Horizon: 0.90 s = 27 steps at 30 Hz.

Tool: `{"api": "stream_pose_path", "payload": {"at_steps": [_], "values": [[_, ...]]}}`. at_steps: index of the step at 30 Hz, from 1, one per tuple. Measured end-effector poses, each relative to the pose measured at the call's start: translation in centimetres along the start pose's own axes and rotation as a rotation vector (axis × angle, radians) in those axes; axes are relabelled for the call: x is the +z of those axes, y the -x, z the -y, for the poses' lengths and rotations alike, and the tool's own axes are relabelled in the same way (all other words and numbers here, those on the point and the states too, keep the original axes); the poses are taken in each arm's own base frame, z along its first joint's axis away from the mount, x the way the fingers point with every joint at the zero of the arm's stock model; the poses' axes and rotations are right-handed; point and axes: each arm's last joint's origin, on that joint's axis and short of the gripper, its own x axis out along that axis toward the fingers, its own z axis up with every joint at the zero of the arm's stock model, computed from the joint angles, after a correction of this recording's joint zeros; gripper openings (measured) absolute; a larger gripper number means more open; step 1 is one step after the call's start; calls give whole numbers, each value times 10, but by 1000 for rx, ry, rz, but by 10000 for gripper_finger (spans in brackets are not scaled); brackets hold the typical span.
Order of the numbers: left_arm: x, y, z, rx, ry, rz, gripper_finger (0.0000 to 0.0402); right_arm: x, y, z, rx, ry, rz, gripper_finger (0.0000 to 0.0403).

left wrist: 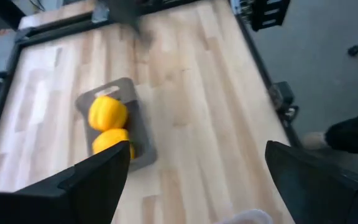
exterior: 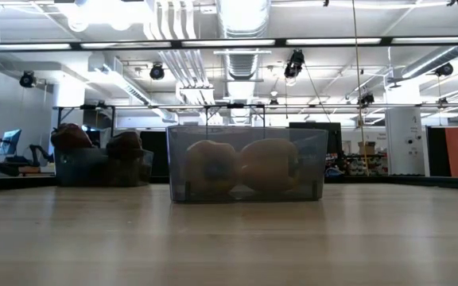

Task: Sort produce into baskets
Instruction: Return to Home Position

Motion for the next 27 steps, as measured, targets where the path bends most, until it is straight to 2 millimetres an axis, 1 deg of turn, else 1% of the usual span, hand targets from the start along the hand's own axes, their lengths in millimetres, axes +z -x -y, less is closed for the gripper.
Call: {"api": "stream_pose_path", "payload": {"at_steps": [2, 3, 8, 11, 13, 16, 19, 22, 25, 27], "values": [[4, -1, -11, 22, -2, 9, 355, 7, 12, 1, 58, 99, -1, 382], [6, -1, -17, 33, -1, 18, 355, 9, 18, 2, 57, 126, -14, 382], [13, 0, -46, 88, -6, 66, 355, 9, 41, 18, 17, 181, -144, 382], [19, -2, -62, 74, -10, 129, 355, 10, 53, 29, -1, 205, -199, 382], [22, -7, -75, 49, -16, 194, 355, 10, 62, 35, -7, 229, -234, 382], [24, -22, -96, 6, -32, 305, 355, 10, 75, 43, -12, 243, -283, 382], [18, -34, -121, -22, -51, 434, 355, 6, 89, 53, -21, 240, -343, 382], [8, -43, -147, -67, -40, 586, 355, -2, 105, 62, -38, 235, -369, 382], [-12, -53, -172, -59, -30, 682, 355, -17, 124, 71, -66, 219, -351, 382], [-28, -56, -184, -1, -10, 704, 355, -33, 138, 78, -86, 200, -315, 382]]}}
